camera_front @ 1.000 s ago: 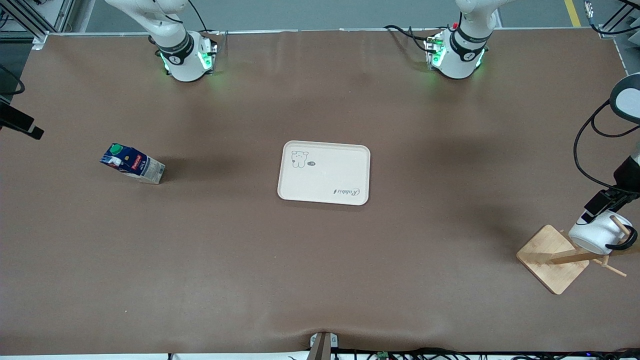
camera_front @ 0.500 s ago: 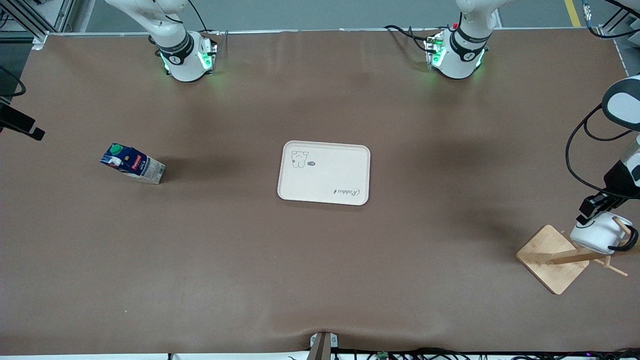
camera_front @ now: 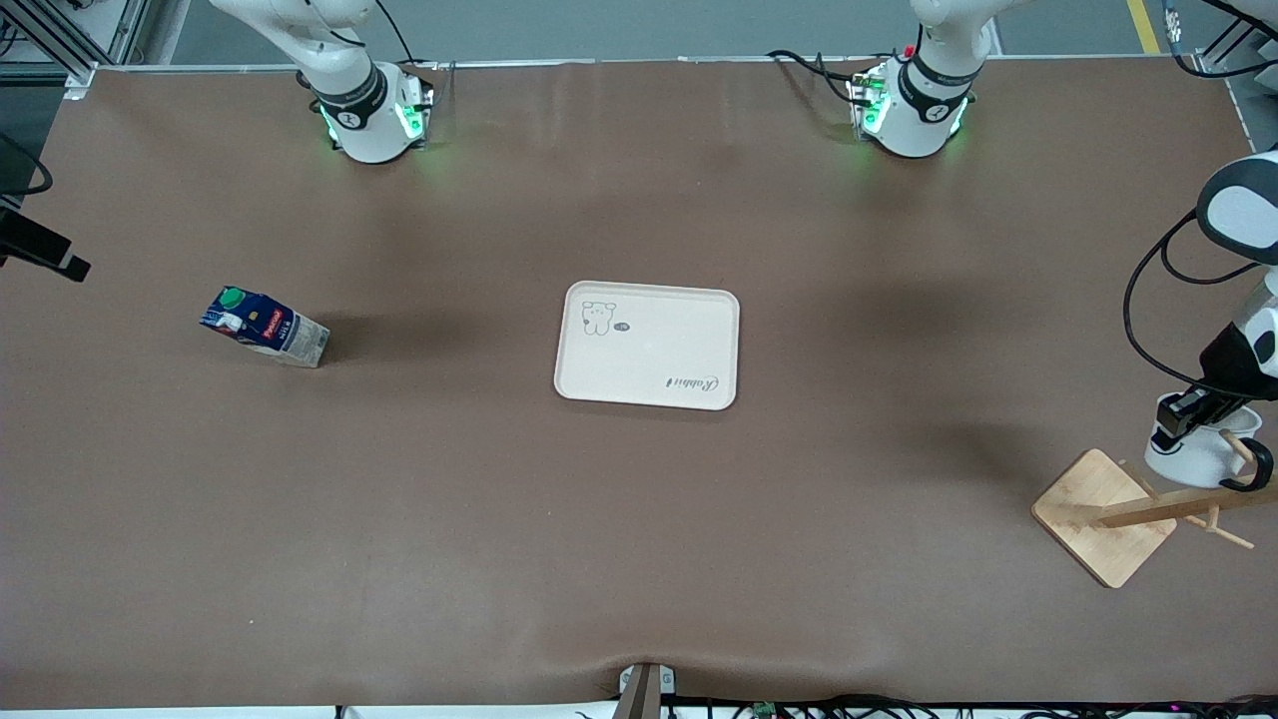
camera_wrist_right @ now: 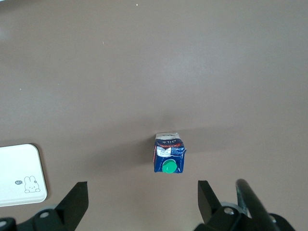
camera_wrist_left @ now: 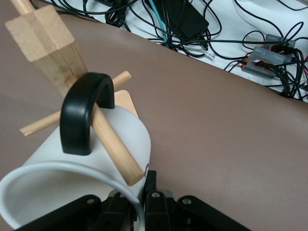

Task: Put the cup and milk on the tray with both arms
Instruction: 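Grasp the white mug rim with the left gripper, then lift the mug off the stand and carry it toward the tray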

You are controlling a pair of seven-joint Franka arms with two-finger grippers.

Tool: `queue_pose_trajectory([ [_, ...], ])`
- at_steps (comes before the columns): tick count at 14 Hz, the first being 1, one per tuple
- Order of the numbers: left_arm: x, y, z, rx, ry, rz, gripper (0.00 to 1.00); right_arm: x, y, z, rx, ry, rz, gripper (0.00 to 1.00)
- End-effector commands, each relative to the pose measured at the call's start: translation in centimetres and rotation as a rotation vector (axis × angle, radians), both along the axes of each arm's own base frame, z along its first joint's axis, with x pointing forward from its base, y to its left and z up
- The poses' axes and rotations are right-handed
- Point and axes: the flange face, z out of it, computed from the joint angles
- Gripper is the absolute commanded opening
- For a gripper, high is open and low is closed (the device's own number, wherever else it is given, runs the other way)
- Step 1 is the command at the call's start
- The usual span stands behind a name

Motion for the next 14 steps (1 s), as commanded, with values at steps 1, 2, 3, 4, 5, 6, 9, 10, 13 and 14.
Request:
queue_pose_trajectory([
  [1, 0.2, -0.9, 1.0, -0.003, -0.018, -0.022, 0.0, 0.2, -0.8, 0.1, -0.008, 0.0, 0.0, 1.0],
  [2, 0.2, -1.1, 1.2, 0.001, -0.017, -0.031, 0.0, 0.2, -0.9, 0.0, -0.008, 0.002, -0.003, 1.0],
  [3, -0.1, -1.2, 1.9, 0.002, -0.007, -0.041, 0.0, 0.3, -1.0, -0.1, -0.007, 0.003, -0.005, 1.0],
  [4, -0.3, -1.3, 2.1, 0.0, 0.006, -0.047, 0.0, 0.2, -1.3, -0.1, -0.006, 0.003, -0.009, 1.0],
  [5, -0.7, -1.6, 2.8, -0.004, 0.02, -0.054, 0.0, 0.2, -1.3, -0.1, -0.006, 0.003, -0.009, 1.0],
  [6, -1.2, -1.9, 3.5, -0.008, 0.041, -0.06, 0.0, 0.2, -1.2, -0.1, -0.006, 0.003, -0.008, 1.0],
  [9, -2.5, -2.5, 5.3, -0.019, 0.092, -0.073, 0.0, 0.3, -1.2, -0.1, -0.004, 0.004, -0.008, 1.0],
  [10, -2.8, -2.7, 5.7, -0.02, 0.104, -0.077, 0.0, 0.3, -1.2, -0.1, -0.004, 0.004, -0.008, 1.0],
  [13, -3.0, -4.7, 7.5, -0.031, 0.135, -0.113, 0.0, 0.3, -1.2, -0.1, -0.004, 0.004, -0.008, 1.0],
  [14, -2.8, -5.5, 8.3, -0.041, 0.153, -0.123, 0.0, 0.3, -1.3, -0.1, -0.006, 0.004, -0.009, 1.0],
])
